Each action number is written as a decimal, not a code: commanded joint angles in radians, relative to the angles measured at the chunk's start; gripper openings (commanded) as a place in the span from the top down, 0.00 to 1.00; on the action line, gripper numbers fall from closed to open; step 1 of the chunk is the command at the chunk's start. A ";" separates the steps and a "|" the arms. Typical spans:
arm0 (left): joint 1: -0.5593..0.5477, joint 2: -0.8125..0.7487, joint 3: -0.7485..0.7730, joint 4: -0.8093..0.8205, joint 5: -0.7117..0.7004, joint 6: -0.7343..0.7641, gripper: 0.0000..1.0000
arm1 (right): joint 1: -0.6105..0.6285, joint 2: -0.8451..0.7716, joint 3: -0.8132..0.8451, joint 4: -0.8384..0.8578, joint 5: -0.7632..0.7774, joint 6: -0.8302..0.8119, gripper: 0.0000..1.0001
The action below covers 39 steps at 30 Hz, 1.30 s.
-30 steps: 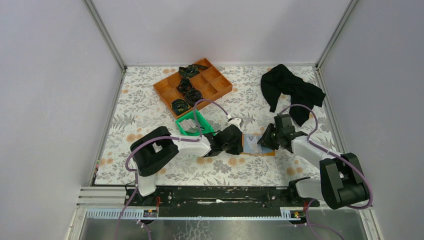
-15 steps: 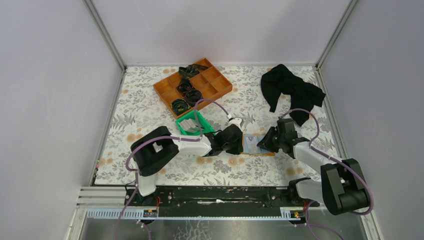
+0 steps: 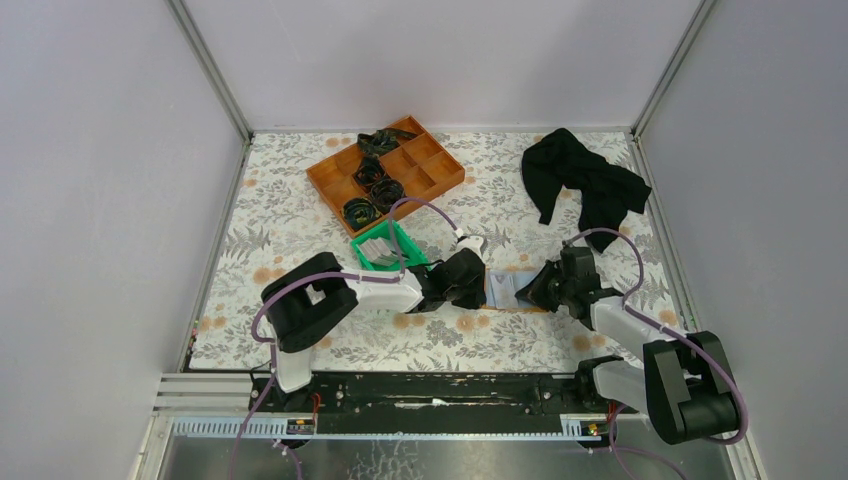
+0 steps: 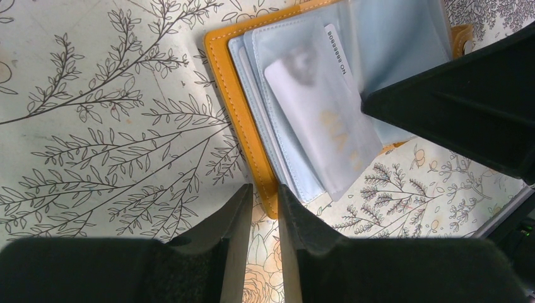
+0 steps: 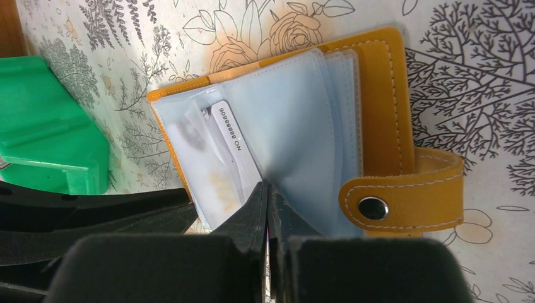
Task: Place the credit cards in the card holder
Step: Adjust the credit card in the card holder.
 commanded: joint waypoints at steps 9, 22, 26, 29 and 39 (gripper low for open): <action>-0.033 0.106 -0.086 -0.278 0.063 0.023 0.71 | -0.020 -0.024 -0.068 -0.018 -0.091 0.029 0.71; -0.033 0.116 -0.079 -0.287 0.066 0.029 0.71 | -0.051 0.005 -0.100 0.046 -0.159 0.032 0.67; -0.033 0.121 -0.077 -0.289 0.070 0.029 0.71 | -0.058 0.026 -0.113 0.093 -0.189 0.041 0.69; -0.032 0.123 -0.076 -0.293 0.072 0.030 0.71 | -0.062 0.048 -0.132 0.140 -0.208 0.053 0.70; -0.033 0.119 -0.084 -0.300 0.070 0.029 0.71 | -0.068 0.040 -0.165 0.222 -0.247 0.077 0.90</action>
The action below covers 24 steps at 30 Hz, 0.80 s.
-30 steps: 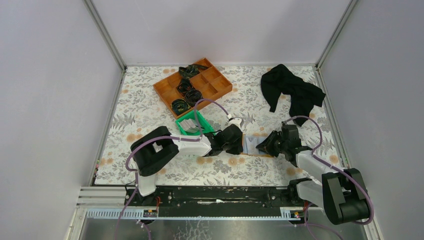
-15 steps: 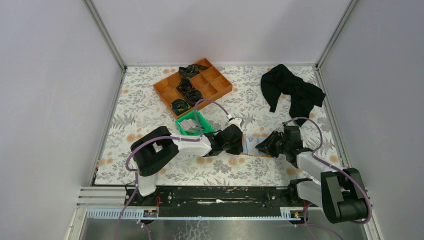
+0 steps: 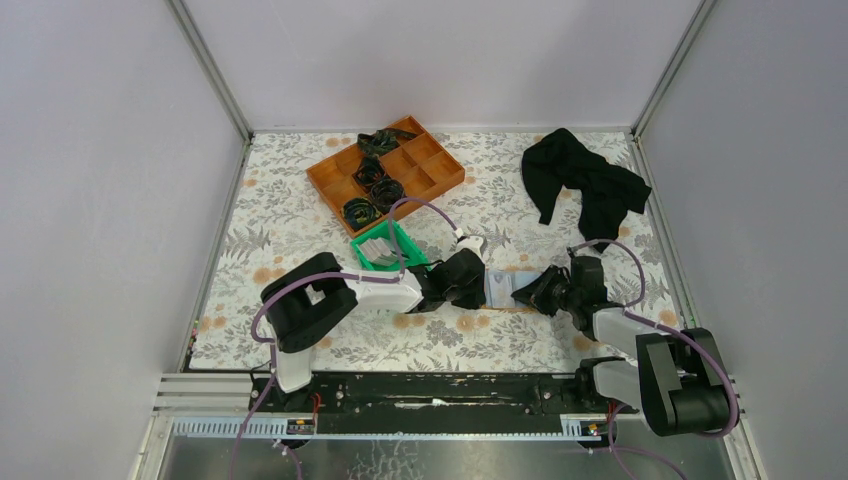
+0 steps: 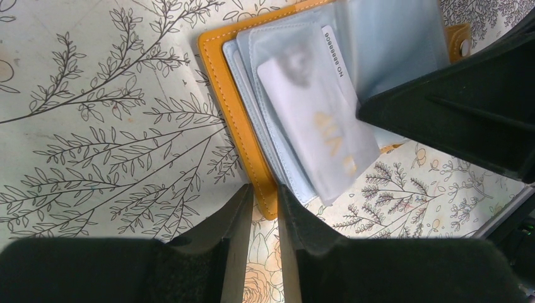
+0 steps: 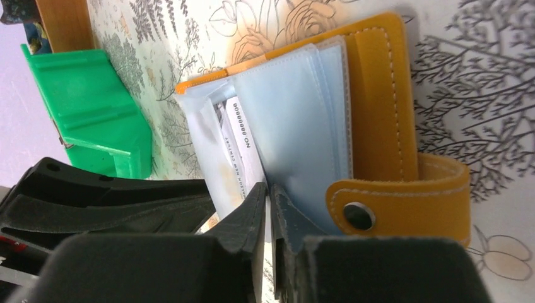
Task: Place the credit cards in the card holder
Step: Adjust the credit card in the card holder.
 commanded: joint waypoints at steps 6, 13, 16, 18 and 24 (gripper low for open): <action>-0.032 0.119 -0.081 -0.303 0.070 0.028 0.71 | 0.014 -0.066 -0.043 -0.054 -0.063 0.020 1.00; -0.033 0.116 -0.084 -0.307 0.072 0.031 0.71 | 0.007 -0.163 -0.061 -0.077 -0.003 0.050 1.00; -0.033 0.111 -0.092 -0.308 0.074 0.032 0.71 | 0.007 -0.196 -0.079 -0.073 0.038 0.064 1.00; -0.034 0.105 -0.099 -0.309 0.073 0.033 0.71 | 0.005 -0.215 -0.086 -0.072 0.064 0.070 1.00; -0.034 0.096 -0.106 -0.314 0.074 0.035 0.71 | 0.004 -0.274 -0.101 -0.062 0.151 0.080 1.00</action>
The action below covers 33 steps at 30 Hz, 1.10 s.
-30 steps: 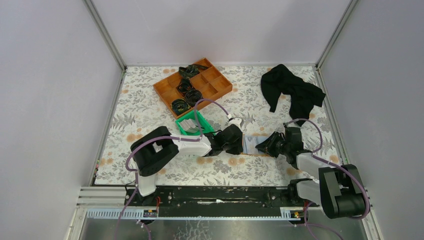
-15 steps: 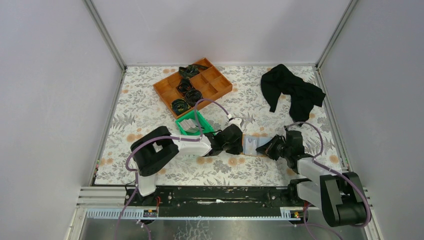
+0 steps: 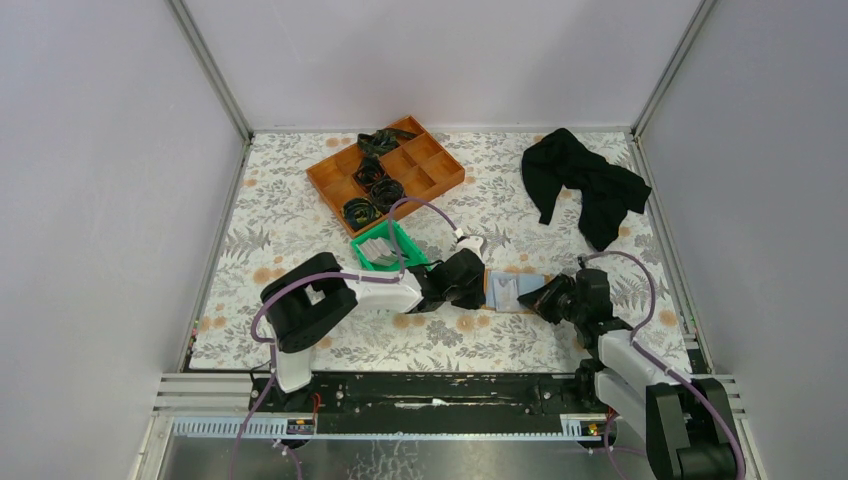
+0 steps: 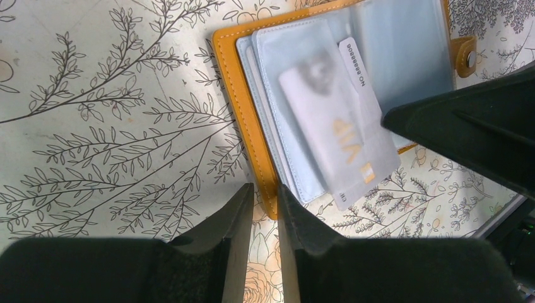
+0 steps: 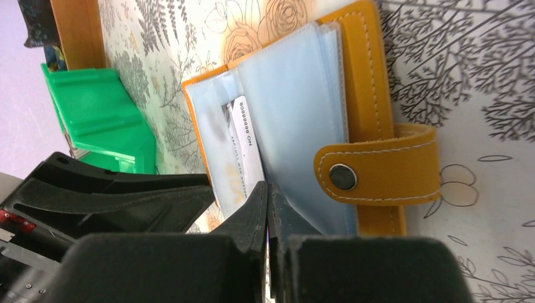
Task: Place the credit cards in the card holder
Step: Adjust the credit card in the card holder.
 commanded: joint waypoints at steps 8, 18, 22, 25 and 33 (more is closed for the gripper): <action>-0.038 0.102 -0.094 -0.318 0.083 0.041 0.71 | 0.003 0.060 -0.004 0.109 0.099 0.011 1.00; -0.040 0.103 -0.084 -0.330 0.080 0.052 0.71 | 0.003 0.009 0.052 -0.018 0.109 -0.070 0.91; -0.039 0.105 -0.080 -0.330 0.080 0.053 0.71 | 0.001 -0.035 0.046 -0.056 0.108 -0.078 0.71; -0.040 0.112 -0.073 -0.330 0.084 0.055 0.72 | 0.001 -0.006 0.041 -0.034 0.075 -0.076 0.62; -0.040 0.115 -0.075 -0.329 0.084 0.055 0.72 | 0.001 0.130 0.032 0.067 -0.024 -0.076 0.57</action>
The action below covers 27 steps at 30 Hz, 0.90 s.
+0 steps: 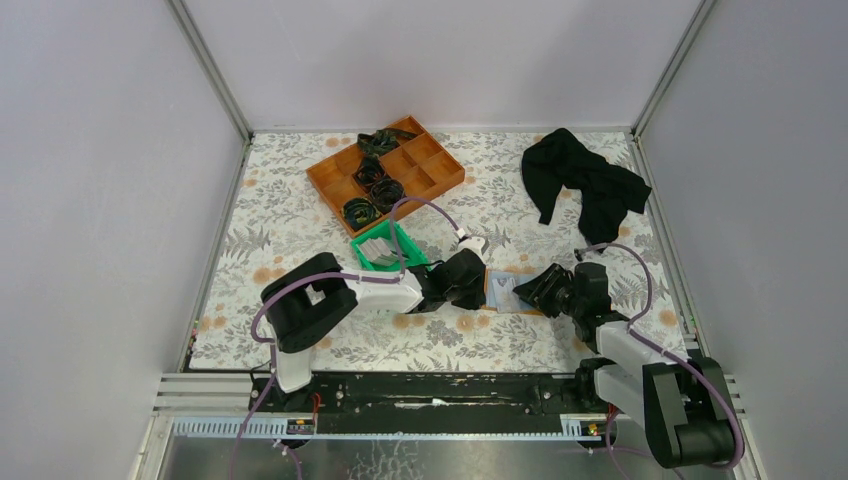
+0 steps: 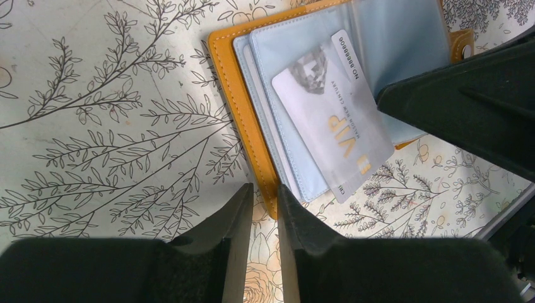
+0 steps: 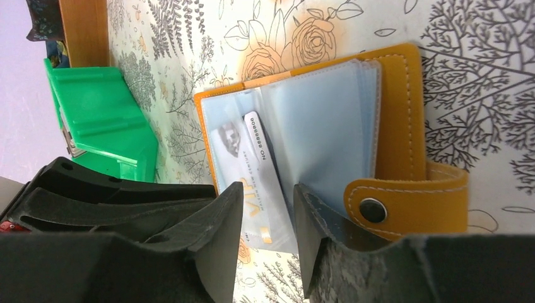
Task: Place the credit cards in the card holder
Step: Adjust the credit card in the card holder.
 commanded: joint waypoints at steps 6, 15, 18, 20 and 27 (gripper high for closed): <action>-0.036 0.120 -0.081 -0.314 0.088 0.026 0.72 | 0.001 0.082 -0.003 -0.010 -0.064 -0.037 0.57; -0.037 0.132 -0.076 -0.304 0.095 0.024 0.72 | 0.002 0.045 -0.024 -0.060 -0.086 -0.036 0.57; -0.036 0.136 -0.074 -0.302 0.100 0.025 0.72 | 0.002 0.035 -0.044 -0.045 -0.091 -0.023 0.58; -0.037 0.136 -0.074 -0.301 0.102 0.025 0.72 | 0.003 0.042 -0.051 -0.025 -0.100 -0.012 0.61; -0.035 0.129 -0.081 -0.301 0.102 0.022 0.73 | 0.003 0.074 -0.063 0.046 -0.118 0.015 0.76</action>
